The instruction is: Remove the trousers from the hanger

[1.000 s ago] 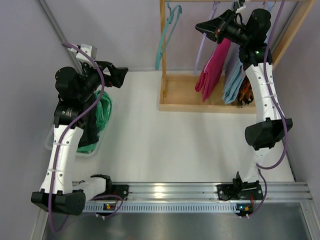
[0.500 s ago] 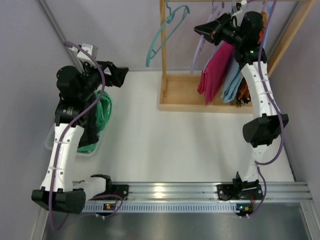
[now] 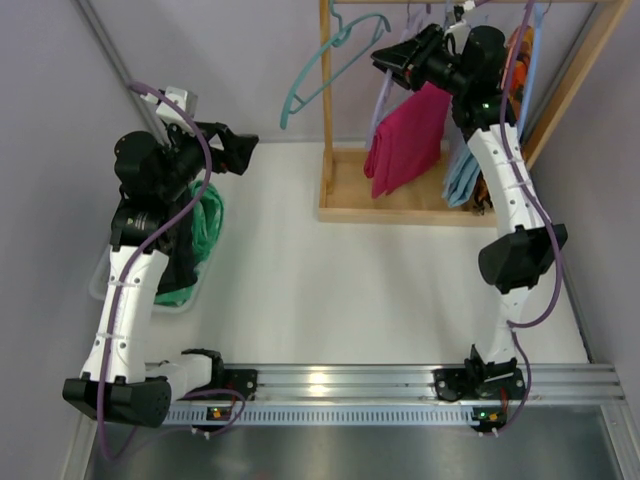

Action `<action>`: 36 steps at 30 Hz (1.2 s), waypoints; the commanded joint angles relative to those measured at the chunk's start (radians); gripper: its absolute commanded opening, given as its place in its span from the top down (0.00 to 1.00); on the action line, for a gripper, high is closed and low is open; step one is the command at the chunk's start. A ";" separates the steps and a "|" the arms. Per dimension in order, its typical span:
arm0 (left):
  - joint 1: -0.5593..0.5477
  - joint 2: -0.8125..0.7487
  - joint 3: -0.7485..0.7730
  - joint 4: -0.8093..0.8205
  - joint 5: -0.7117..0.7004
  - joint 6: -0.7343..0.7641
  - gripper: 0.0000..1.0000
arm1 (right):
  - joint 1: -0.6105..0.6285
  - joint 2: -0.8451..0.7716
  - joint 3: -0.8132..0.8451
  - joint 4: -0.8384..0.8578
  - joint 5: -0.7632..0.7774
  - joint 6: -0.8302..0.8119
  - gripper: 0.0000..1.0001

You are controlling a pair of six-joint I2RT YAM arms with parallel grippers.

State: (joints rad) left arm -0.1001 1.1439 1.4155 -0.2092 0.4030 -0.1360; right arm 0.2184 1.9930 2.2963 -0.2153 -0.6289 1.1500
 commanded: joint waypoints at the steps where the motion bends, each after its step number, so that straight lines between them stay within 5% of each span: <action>1: -0.006 -0.007 0.031 0.056 0.007 0.006 0.01 | 0.045 0.006 0.003 0.059 -0.032 -0.007 0.67; 3: -0.007 -0.009 0.031 0.056 0.005 0.012 0.01 | 0.041 -0.022 -0.032 0.067 -0.043 -0.007 0.50; 14: -0.029 -0.006 0.020 0.056 -0.001 0.032 0.02 | -0.053 -0.221 -0.261 0.097 -0.104 -0.009 0.24; 18: -0.036 -0.012 0.011 0.063 -0.010 0.035 0.01 | -0.094 -0.281 -0.363 0.093 -0.123 -0.013 0.02; 28: -0.049 -0.021 -0.015 0.070 -0.010 0.039 0.01 | -0.171 -0.416 -0.443 0.093 -0.172 -0.146 0.00; 36: -0.053 -0.015 -0.010 0.068 -0.024 0.032 0.01 | -0.255 -0.514 -0.414 -0.151 -0.029 -0.374 0.01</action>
State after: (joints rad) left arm -0.1467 1.1431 1.3972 -0.2012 0.3904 -0.1028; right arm 0.0128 1.5360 1.8400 -0.2672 -0.7448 0.9073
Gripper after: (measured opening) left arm 0.985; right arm 0.993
